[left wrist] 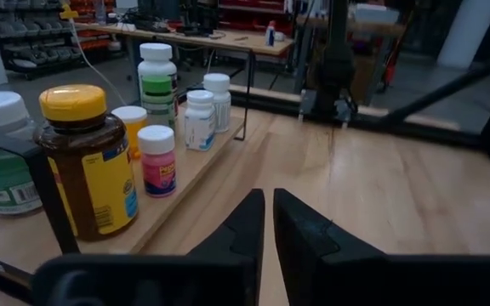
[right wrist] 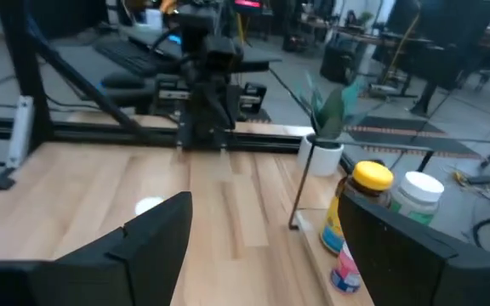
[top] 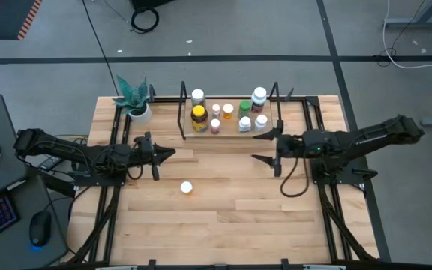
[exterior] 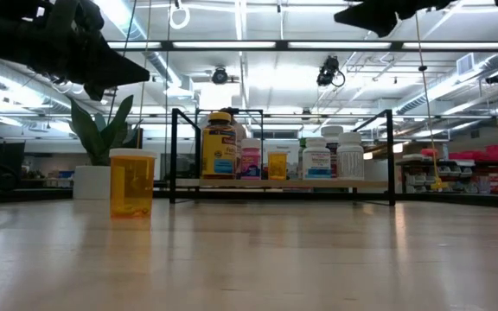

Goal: Pick and place medicine bottles onto shelf by color
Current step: Put the orange medicine bottle on the shelf

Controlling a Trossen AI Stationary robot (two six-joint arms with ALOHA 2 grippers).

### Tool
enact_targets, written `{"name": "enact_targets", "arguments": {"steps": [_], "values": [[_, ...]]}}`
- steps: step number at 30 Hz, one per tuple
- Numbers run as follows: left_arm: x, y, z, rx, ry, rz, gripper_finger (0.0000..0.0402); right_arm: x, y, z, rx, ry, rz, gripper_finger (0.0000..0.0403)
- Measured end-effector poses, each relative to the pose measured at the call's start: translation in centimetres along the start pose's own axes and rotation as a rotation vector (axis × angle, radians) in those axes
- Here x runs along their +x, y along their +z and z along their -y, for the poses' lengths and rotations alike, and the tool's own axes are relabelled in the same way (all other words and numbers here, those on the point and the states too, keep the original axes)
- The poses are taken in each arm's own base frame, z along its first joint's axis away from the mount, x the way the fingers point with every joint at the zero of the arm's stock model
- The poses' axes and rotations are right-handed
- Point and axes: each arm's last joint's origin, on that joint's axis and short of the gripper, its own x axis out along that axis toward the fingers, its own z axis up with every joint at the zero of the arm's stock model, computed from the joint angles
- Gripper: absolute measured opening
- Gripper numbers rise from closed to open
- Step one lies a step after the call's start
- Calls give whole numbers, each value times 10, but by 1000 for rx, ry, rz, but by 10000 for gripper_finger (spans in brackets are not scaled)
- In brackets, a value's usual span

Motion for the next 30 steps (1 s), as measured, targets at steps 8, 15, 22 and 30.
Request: {"name": "enact_targets", "arguments": {"steps": [8, 15, 22, 30], "values": [[0, 0, 0, 9, -4, 2, 29, -31, -15, 6, 15, 104, 73, 303], [0, -2, 0, 14, -1, -15, 38, -53, -41, 10, 77, 137, 219, 303], [3, 18, 4, 14, -33, -13, 18, -59, -69, 8, 148, 196, 263, 303], [17, 28, 10, 62, -27, -132, 36, -70, -84, 10, 154, 216, 322, 298]]}}
